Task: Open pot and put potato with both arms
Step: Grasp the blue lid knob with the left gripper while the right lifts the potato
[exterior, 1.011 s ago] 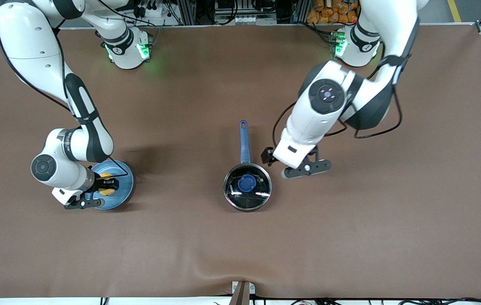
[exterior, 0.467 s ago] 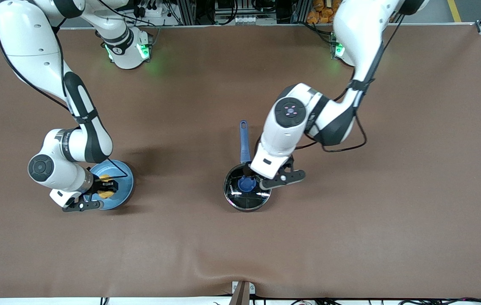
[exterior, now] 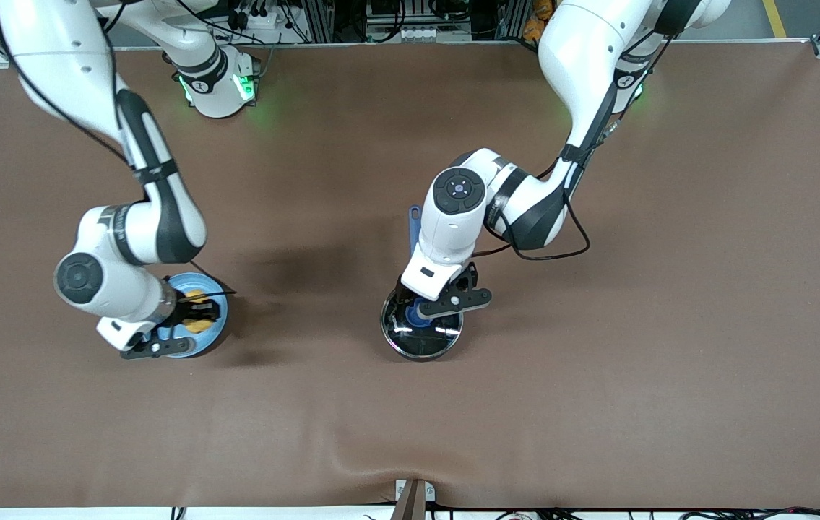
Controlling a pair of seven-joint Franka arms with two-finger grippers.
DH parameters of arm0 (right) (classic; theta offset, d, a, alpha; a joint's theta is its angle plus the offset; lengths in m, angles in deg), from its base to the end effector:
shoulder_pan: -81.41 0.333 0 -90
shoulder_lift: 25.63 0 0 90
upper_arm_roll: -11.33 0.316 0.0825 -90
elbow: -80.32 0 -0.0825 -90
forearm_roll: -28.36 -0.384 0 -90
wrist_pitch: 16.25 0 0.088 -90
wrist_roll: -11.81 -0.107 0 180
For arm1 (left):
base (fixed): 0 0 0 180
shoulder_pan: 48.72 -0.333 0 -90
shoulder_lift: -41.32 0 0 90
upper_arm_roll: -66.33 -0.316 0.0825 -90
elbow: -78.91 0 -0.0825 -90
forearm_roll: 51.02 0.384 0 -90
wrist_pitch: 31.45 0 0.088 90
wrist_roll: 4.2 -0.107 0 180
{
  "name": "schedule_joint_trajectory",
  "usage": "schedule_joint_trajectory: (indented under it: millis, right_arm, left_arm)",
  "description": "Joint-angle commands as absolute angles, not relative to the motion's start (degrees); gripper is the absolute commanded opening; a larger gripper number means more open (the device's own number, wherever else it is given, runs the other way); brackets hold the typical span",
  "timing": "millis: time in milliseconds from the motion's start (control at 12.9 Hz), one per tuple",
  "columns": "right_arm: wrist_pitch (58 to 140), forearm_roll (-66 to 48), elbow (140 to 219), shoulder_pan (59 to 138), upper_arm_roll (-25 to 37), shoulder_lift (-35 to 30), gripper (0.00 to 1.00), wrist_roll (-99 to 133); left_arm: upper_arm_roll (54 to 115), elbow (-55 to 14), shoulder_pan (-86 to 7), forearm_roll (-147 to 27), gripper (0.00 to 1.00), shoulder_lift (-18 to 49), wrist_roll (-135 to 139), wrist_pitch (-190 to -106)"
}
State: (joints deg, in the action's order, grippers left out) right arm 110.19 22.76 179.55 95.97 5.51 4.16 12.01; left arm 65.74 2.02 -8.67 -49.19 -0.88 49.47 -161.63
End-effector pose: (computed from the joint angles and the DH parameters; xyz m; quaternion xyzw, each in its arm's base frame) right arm 0.6530 0.1099 0.2792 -0.9982 -0.0543 0.0216 0.0118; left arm 0.5830 -0.4813 0.3090 0.9888 0.1124 0.0784 0.0588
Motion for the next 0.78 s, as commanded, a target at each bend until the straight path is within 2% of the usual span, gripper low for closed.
schedule_joint_trajectory:
  millis: [0, 467, 700]
  right_arm:
    - [108.4, 22.2, 177.3, 101.4, 5.1, 3.2, 0.18, 4.1]
    - [108.5, 22.1, 170.2, 108.5, 5.1, 3.3, 0.18, -4.1]
    - [108.8, 20.5, 168.4, 109.2, 5.2, 3.6, 0.17, -5.2]
  left_arm:
    - [64.9, 3.8, -7.9, -47.7, 1.00, -3.3, 50.8, -165.1]
    - [62.6, 5.7, -5.9, -47.8, 1.00, -5.8, 50.8, -166.2]
    - [62.0, 5.9, -5.4, -47.8, 1.00, -6.3, 50.9, -166.9]
